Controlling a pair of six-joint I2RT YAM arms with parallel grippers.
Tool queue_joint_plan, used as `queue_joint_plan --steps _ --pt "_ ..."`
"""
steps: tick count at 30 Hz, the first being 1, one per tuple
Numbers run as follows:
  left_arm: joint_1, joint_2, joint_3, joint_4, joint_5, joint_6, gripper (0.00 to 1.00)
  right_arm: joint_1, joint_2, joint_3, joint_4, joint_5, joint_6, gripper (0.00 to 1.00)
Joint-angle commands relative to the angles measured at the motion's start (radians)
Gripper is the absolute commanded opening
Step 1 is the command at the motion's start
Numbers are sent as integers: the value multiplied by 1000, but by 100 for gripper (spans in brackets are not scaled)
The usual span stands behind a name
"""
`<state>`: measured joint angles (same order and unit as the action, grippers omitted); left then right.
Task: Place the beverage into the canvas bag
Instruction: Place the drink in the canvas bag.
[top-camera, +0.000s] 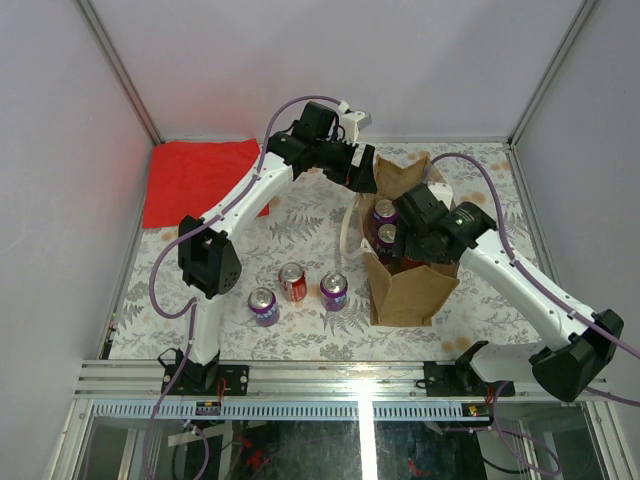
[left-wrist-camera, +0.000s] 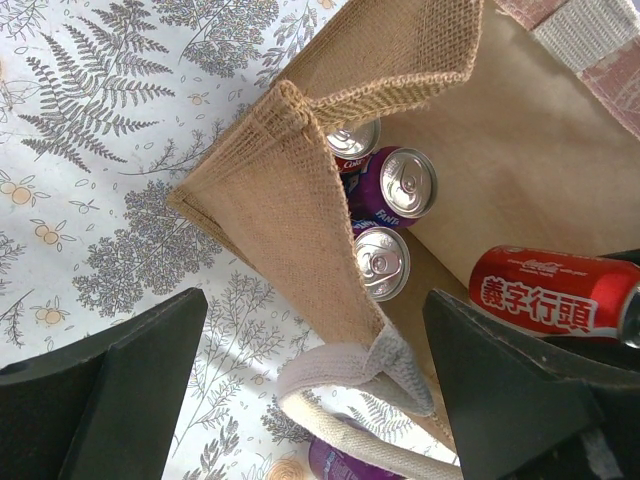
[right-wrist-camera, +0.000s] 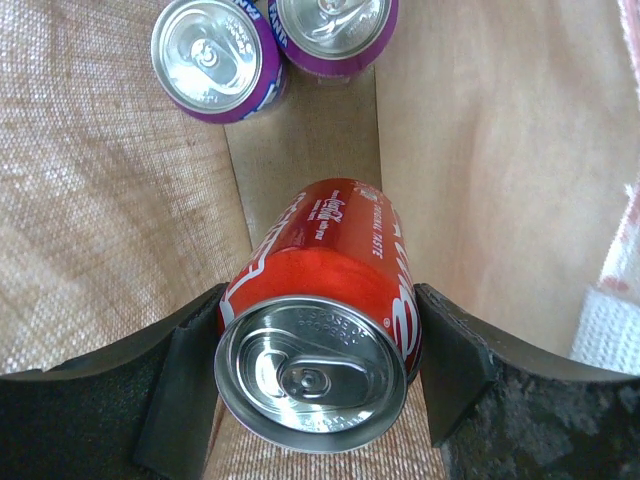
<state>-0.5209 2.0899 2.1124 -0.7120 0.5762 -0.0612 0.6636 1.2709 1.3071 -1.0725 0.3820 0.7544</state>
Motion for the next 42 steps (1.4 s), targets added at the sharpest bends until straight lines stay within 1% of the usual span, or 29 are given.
queue_joint_plan --steps 1,6,11,19,25,36,42 --pt "4 -23 0 2 0 24 89 -26 28 8 103 54 -24 0" --pt "4 -27 -7 3 -4 20 90 -47 76 7 147 33 -47 0" --pt "11 -29 -15 16 2 5 90 -71 97 -4 157 15 -55 0" --pt "31 -20 -12 31 21 -3 90 -106 98 -67 207 22 -53 0" --pt "50 -17 -14 39 33 -14 90 -116 138 -97 271 22 -55 0" --pt "73 -13 -14 49 46 -17 90 -126 190 -116 330 85 -71 0" --pt "75 -8 -11 52 55 -19 90 -134 170 -154 331 140 -54 0"
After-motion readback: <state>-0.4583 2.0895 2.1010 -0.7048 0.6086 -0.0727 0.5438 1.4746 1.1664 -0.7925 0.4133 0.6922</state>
